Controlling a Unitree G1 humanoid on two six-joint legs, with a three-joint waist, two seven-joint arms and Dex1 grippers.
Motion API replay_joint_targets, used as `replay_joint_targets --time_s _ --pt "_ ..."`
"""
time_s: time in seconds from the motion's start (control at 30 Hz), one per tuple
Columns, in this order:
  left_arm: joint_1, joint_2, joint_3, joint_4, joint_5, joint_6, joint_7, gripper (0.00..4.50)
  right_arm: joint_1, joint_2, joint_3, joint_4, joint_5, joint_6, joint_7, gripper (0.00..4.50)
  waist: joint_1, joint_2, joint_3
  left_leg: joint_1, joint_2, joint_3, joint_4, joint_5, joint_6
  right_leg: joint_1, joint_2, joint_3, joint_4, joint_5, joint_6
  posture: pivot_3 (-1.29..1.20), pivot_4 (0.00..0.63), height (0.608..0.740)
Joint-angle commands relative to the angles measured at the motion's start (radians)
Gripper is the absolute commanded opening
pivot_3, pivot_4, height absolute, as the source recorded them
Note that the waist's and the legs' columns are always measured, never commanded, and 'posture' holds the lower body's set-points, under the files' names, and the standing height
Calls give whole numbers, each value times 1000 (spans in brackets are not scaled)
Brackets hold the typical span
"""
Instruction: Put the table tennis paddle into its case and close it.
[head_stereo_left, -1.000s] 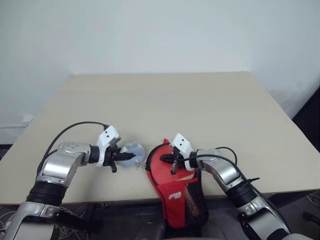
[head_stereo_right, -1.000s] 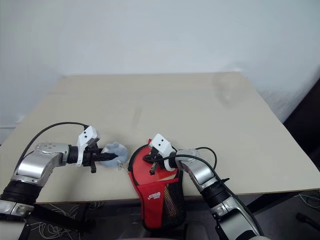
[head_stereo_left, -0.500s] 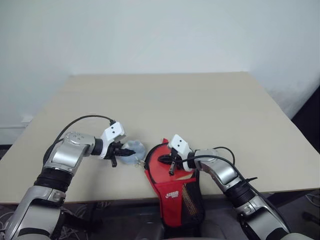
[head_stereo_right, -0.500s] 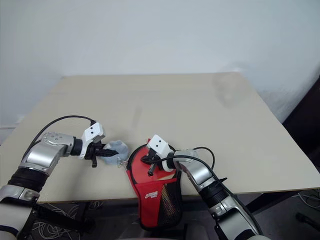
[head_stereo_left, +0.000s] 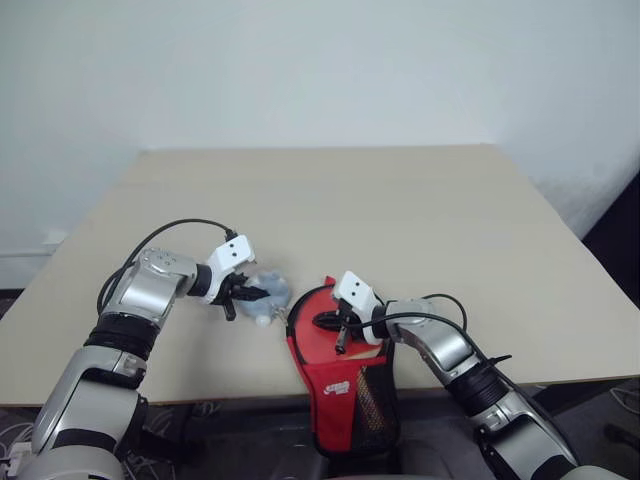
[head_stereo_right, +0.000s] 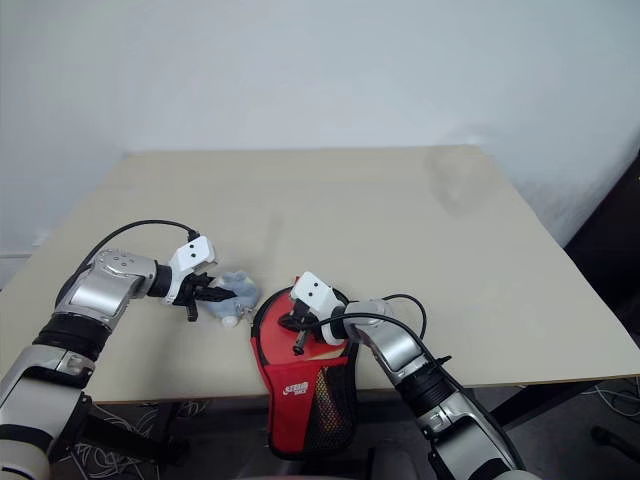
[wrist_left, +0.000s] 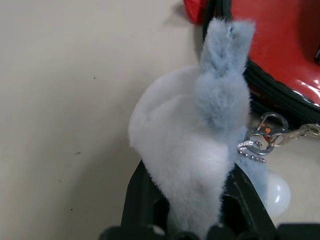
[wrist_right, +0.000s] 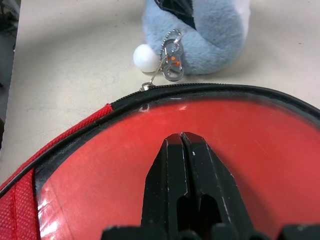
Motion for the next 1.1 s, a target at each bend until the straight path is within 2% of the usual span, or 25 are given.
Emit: replay_joint_targets --time_s 0.03,0.47,0.67,1.1 --pt "-77 -16 32 91 79 -56 148 330 4 -1 22 9 -18 7 9 0 1 0 0 0 0 0 0 0 0 0 0 0 0 0 0 0 0 707" --pt "-275 -219 51 420 167 -229 468 330 2 -4 31 11 -26 1 20 0 56 1 -1 -1 3 -7 1 2 -2 3 0 -12 3 2 -4 0 0 707" --pt "-319 -304 44 479 190 -255 509 330 2 -2 35 8 -26 4 21 0 64 2 -1 -2 5 -12 -3 2 -2 7 -4 -26 3 3 -6 0 0 707" --pt "-382 -428 69 563 232 -323 662 330 9 2 35 -2 -26 18 18 0 70 2 -1 -3 1 -16 -4 2 -2 11 -6 -28 3 3 -6 0 0 707"
